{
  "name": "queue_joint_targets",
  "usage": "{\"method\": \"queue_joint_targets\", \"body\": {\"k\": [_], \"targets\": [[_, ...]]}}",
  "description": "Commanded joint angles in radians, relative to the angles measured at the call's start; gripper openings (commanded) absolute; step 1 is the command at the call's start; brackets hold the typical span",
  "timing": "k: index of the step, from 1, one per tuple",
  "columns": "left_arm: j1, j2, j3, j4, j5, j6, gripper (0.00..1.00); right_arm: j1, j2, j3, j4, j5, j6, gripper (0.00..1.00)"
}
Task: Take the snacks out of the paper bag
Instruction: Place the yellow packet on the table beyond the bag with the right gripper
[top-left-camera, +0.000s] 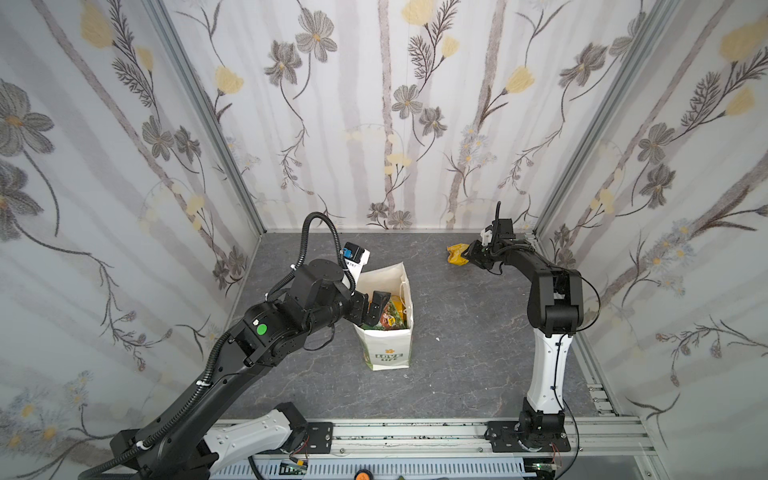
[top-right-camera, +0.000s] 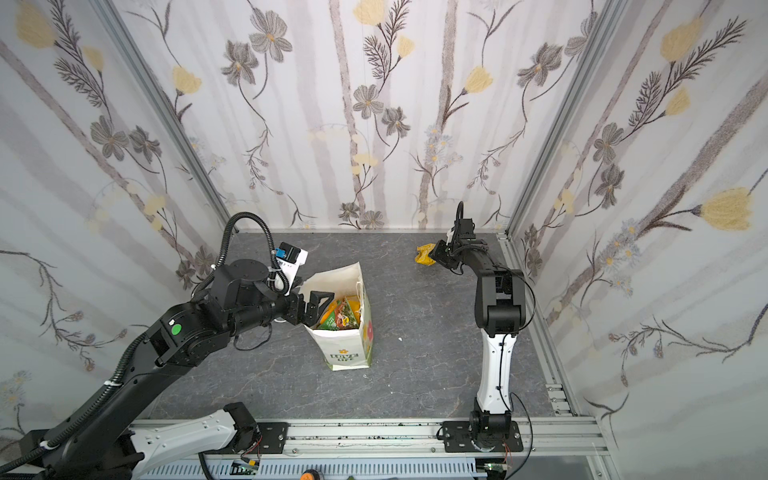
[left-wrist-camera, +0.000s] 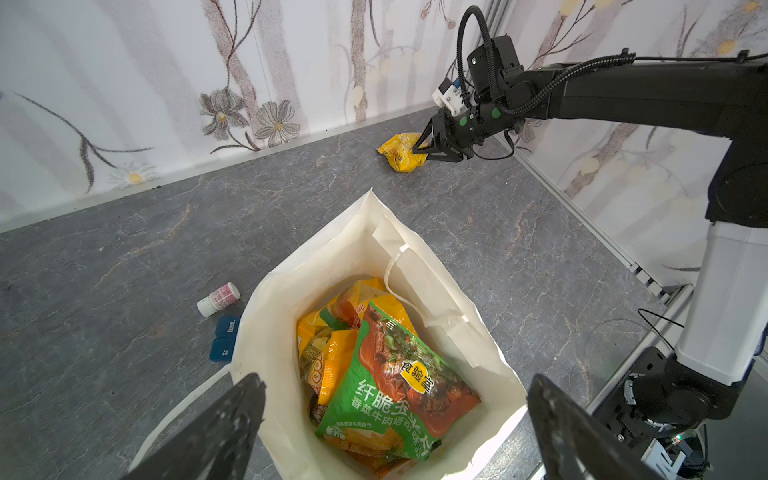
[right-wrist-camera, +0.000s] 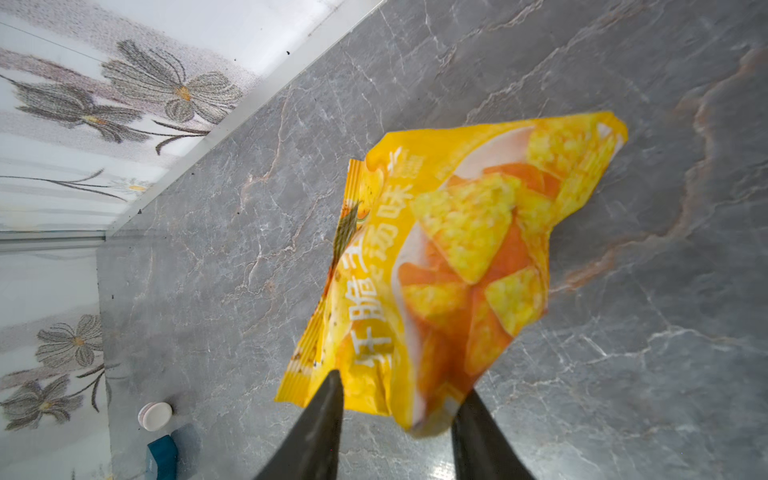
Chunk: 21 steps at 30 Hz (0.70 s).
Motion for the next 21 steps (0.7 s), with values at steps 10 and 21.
{"method": "queue_joint_targets", "body": {"k": [10,21], "targets": [[0.001,0.107,0.082,-0.103,-0.106,-0.039,0.96,-0.001,-0.400,-0.188,0.037,0.064,-0.095,0.78],[0.006,0.264,0.135,-0.164,-0.146,-0.204,0.87,0.180,-0.994,-0.399,0.085,0.059,-0.063,0.97]]}}
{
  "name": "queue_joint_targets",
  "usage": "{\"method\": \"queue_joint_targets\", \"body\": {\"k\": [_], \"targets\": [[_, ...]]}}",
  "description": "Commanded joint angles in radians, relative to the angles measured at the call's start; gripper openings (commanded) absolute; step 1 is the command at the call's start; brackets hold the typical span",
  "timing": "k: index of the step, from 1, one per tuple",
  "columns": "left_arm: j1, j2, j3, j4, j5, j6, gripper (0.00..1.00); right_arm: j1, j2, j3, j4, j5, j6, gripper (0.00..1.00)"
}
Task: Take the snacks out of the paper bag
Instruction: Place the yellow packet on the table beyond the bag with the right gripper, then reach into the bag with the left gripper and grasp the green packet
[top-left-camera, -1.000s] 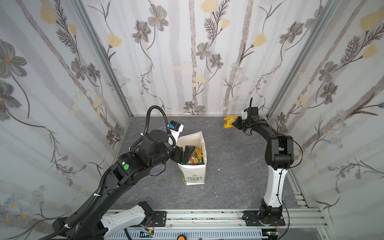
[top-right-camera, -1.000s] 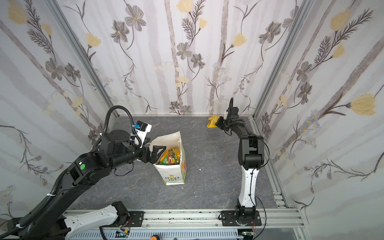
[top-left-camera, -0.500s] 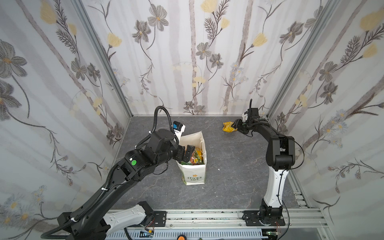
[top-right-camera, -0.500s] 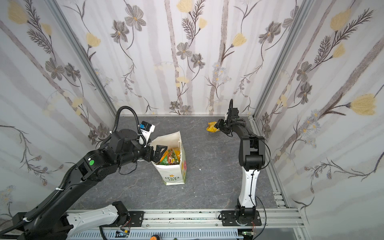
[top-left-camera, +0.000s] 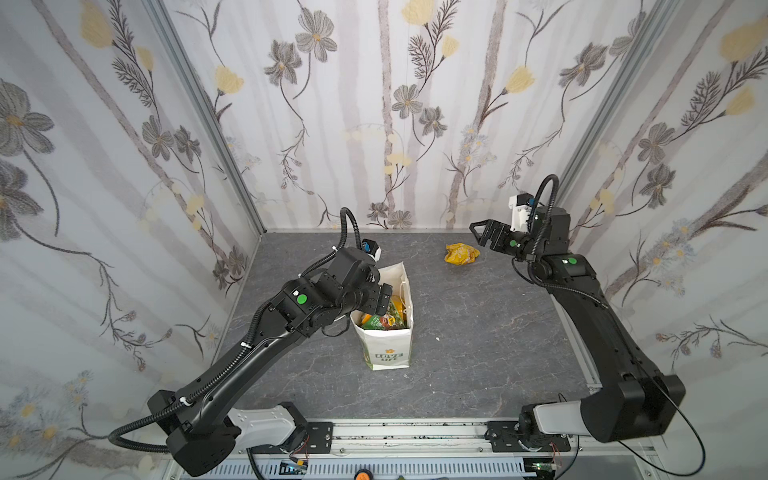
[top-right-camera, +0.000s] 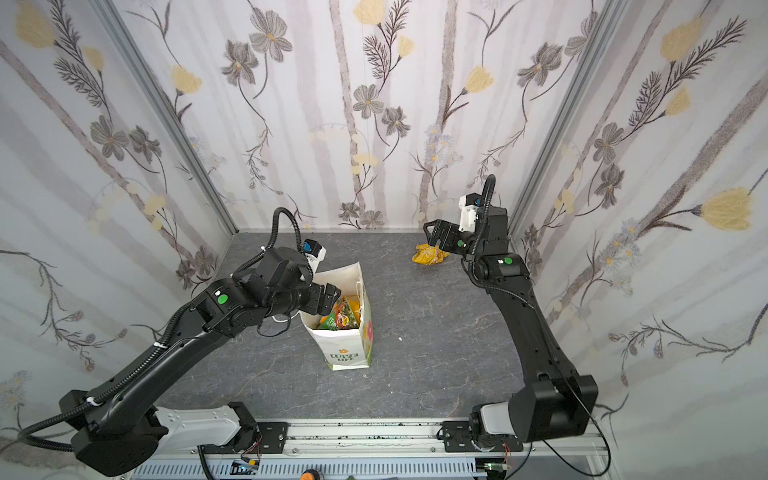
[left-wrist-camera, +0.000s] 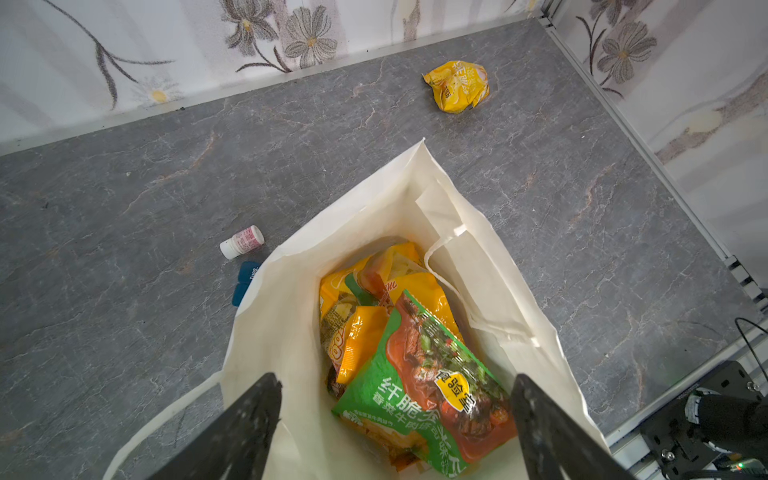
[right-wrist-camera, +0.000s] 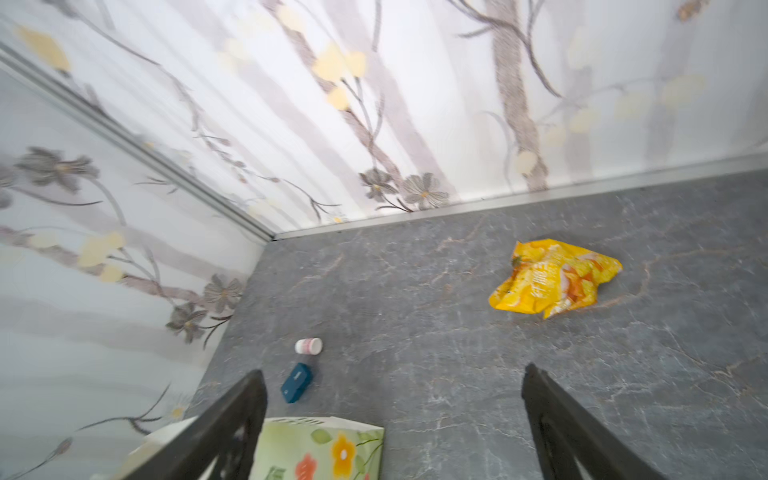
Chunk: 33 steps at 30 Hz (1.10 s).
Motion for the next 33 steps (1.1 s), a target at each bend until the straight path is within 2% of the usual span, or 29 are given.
{"method": "queue_joint_targets", "body": {"k": [1,8,14,19,28,33], "targets": [[0.002,0.038,0.008,-0.021,-0.071,-0.143,0.85,0.069,-0.098,-0.031,0.014,0.033,0.011,0.98],[0.003,0.137,-0.001,0.017,-0.046,-0.318,0.80,0.218,-0.244,-0.085,-0.089,0.114,0.021,0.97],[0.004,0.220,-0.011,0.047,-0.002,-0.403,0.73,0.251,-0.308,-0.145,-0.122,0.113,0.027,0.98],[0.005,0.276,-0.013,0.065,0.035,-0.414,0.70,0.251,-0.328,-0.174,-0.133,0.114,0.020,0.99],[0.002,0.328,-0.055,0.059,0.085,-0.417,0.43,0.250,-0.342,-0.177,-0.133,0.126,0.009,0.99],[0.004,0.327,-0.063,0.076,0.092,-0.417,0.15,0.251,-0.346,-0.185,-0.133,0.132,0.009,0.99]]}}
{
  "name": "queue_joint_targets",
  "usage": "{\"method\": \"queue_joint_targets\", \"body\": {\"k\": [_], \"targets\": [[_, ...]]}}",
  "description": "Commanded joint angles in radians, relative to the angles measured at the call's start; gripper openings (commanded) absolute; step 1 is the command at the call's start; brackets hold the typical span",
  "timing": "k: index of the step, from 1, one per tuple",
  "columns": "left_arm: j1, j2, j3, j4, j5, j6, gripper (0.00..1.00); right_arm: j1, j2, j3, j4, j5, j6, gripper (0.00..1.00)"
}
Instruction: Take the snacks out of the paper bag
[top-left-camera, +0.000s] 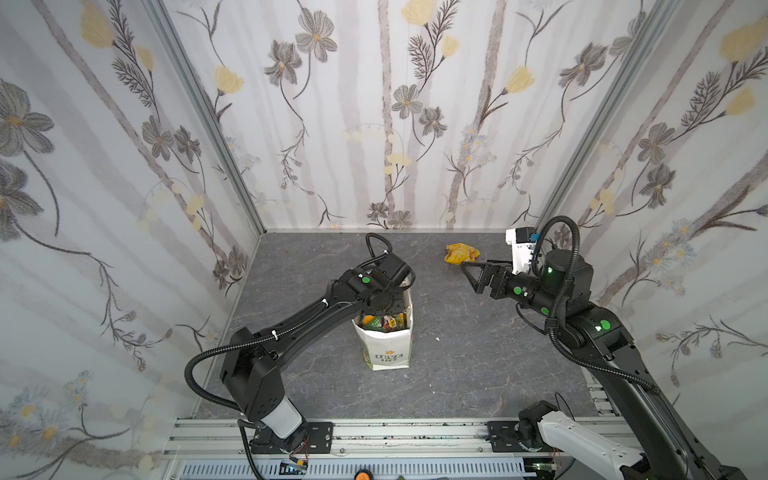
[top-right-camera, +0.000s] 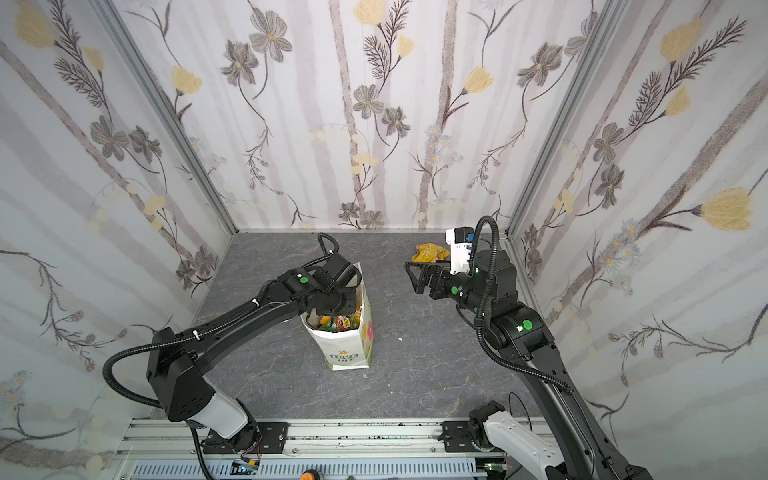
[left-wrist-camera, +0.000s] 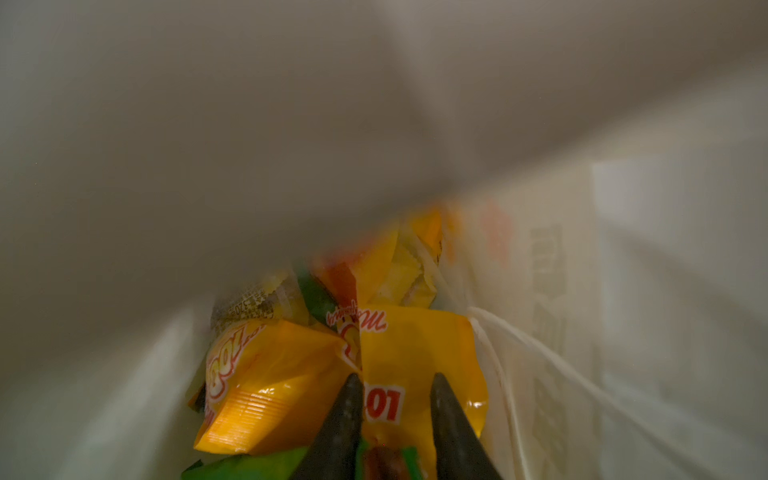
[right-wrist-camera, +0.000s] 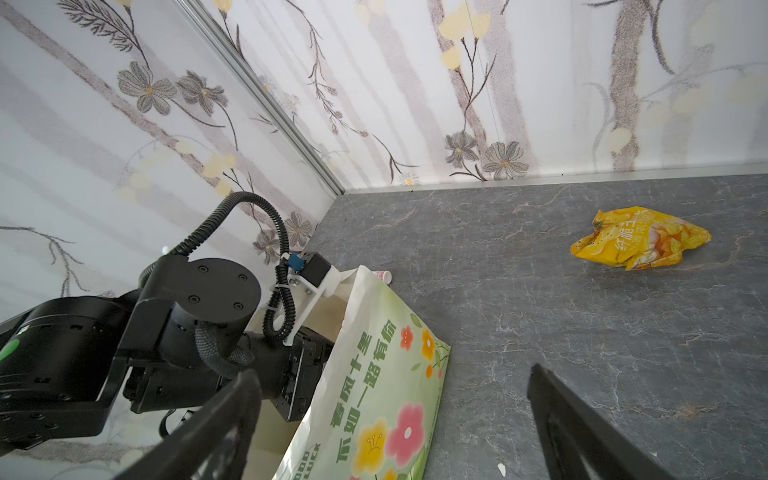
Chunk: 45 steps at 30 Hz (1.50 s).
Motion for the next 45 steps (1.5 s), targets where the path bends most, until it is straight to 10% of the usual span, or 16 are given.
{"method": "queue_joint_targets", "body": {"k": [1,27,45], "targets": [[0.002,-0.004,-0.003,0.017,0.008,-0.011,0.09,0.000,-0.003,-0.007,0.008,0.018,-0.006,0.99],[0.006,-0.124,0.136,-0.048,-0.121,0.062,0.00,0.000,-0.072,-0.028,0.030,0.025,0.026,0.99],[0.008,-0.139,0.427,-0.044,-0.088,0.129,0.00,0.116,-0.065,-0.120,0.332,-0.197,0.133,0.99]]}}
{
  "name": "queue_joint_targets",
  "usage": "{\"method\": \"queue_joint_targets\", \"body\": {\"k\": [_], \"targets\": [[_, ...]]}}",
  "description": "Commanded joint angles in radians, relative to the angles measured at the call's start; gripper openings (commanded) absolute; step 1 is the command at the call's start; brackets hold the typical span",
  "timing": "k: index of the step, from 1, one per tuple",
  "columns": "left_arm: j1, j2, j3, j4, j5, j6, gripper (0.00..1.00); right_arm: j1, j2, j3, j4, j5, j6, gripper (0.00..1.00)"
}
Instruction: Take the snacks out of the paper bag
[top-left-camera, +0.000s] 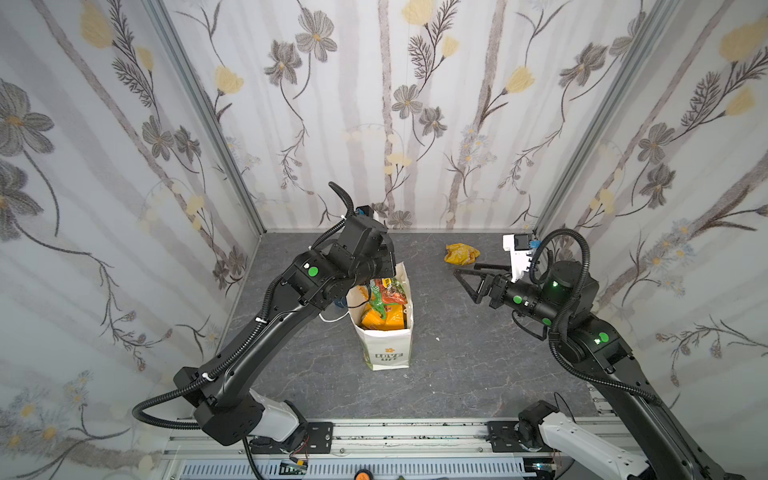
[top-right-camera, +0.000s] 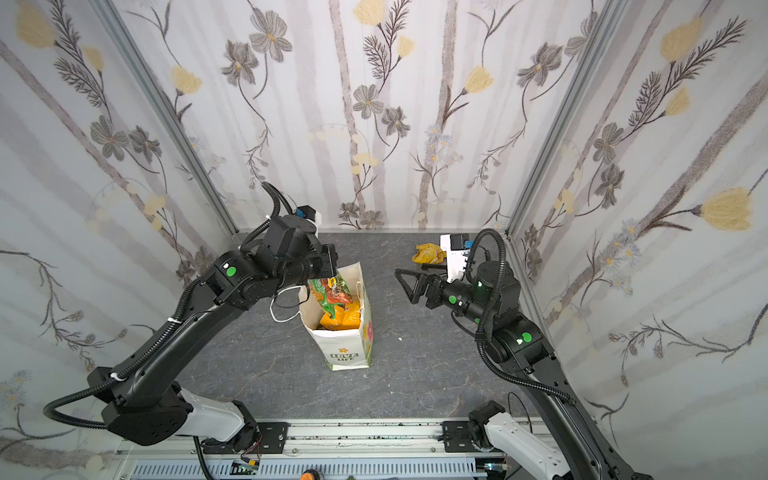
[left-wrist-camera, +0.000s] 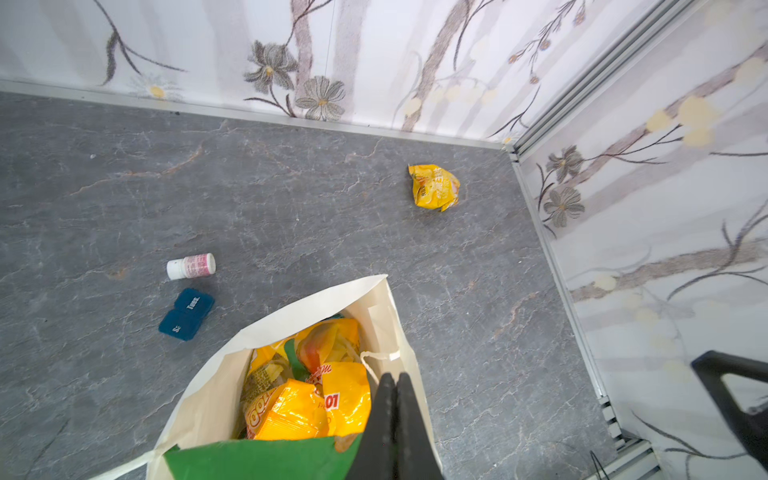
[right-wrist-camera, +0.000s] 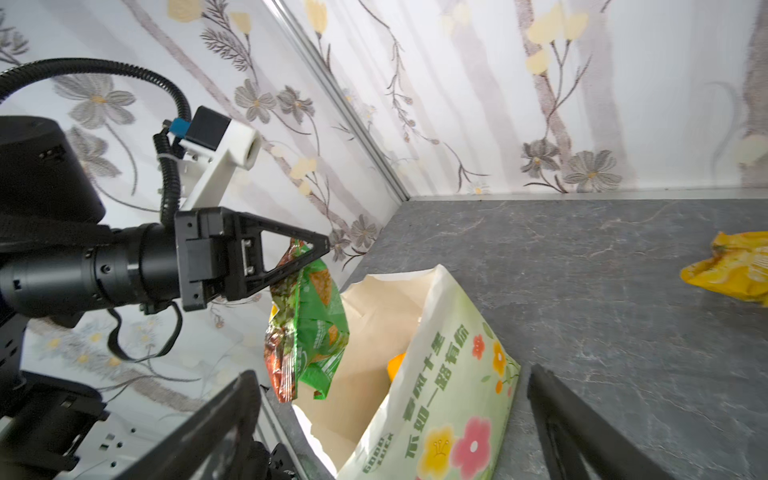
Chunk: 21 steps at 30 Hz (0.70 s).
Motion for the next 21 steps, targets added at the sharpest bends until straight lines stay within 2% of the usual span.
{"method": "queue_joint_targets", "body": {"k": [1,14,21], "targets": [[0.002,0.020,0.048,0.008,0.020,0.007,0.00,0.051,0.011,-0.023,0.162,-0.052,0.054,0.99],[-0.018,0.070,0.142,0.030,0.056,-0.011,0.00,0.280,0.227,0.013,0.328,0.037,0.077,0.96],[-0.019,0.069,0.139,0.025,0.041,-0.015,0.00,0.346,0.337,0.069,0.341,0.060,0.076,0.78]]}}
